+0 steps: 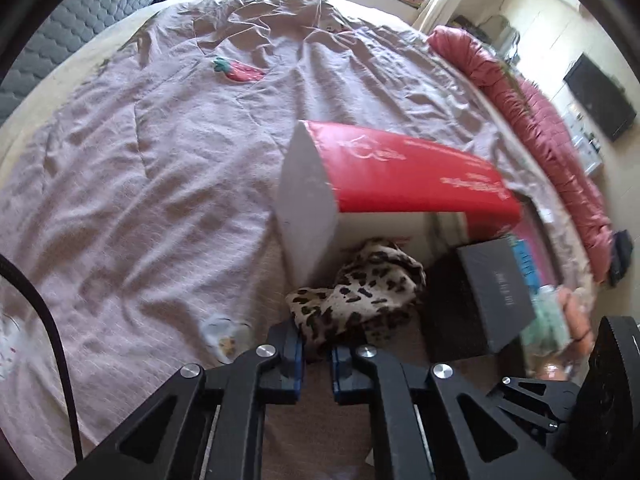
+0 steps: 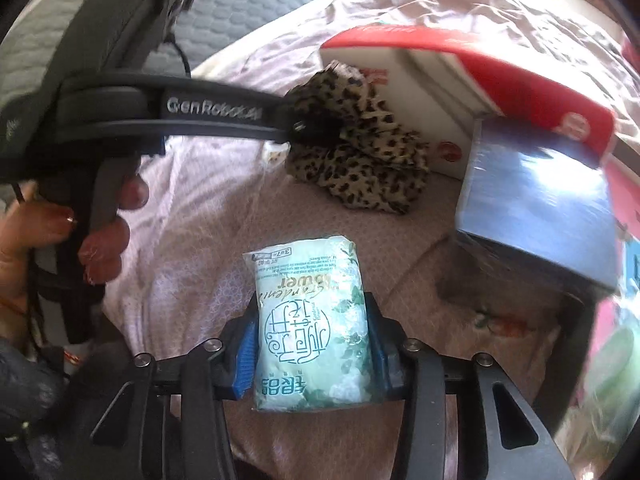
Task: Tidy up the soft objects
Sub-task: 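Grasp the leopard scrunchie with the left gripper while the right gripper grasps the green tissue pack, then carry the scrunchie with the left gripper while the right gripper carries the green tissue pack over the tray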
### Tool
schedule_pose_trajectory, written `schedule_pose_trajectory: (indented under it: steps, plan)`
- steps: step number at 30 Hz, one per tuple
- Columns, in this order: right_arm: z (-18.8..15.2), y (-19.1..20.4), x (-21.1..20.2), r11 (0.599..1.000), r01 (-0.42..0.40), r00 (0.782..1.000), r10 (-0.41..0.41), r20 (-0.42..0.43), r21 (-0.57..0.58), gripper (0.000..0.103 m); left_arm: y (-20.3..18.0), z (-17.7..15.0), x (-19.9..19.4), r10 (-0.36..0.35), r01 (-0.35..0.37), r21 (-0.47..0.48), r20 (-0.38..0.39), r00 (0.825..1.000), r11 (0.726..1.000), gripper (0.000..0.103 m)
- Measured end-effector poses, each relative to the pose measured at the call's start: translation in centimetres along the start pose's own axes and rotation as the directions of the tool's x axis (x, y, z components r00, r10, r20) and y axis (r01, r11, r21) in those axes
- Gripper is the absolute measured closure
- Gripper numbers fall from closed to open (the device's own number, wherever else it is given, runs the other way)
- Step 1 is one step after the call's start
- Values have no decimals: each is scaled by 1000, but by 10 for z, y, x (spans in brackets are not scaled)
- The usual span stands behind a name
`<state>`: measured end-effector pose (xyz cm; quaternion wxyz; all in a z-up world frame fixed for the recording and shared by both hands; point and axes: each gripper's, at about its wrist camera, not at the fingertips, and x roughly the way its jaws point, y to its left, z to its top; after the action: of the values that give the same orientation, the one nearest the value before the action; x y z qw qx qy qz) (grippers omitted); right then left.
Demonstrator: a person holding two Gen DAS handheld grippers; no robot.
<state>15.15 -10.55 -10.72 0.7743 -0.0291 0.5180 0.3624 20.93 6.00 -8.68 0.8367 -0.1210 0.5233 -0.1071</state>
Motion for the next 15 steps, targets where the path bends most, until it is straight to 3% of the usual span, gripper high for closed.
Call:
schedule_pose_trajectory:
  steps: [8, 15]
  plan:
    - [-7, -5, -63, 995, -44, 990, 32, 137, 85, 56, -23, -17, -37, -33, 32, 16, 44, 998, 999, 98]
    - [-10, -15, -129, 989, 6, 972, -40, 233, 146, 56, -78, -27, -85, -81, 72, 80, 109, 991, 994, 98]
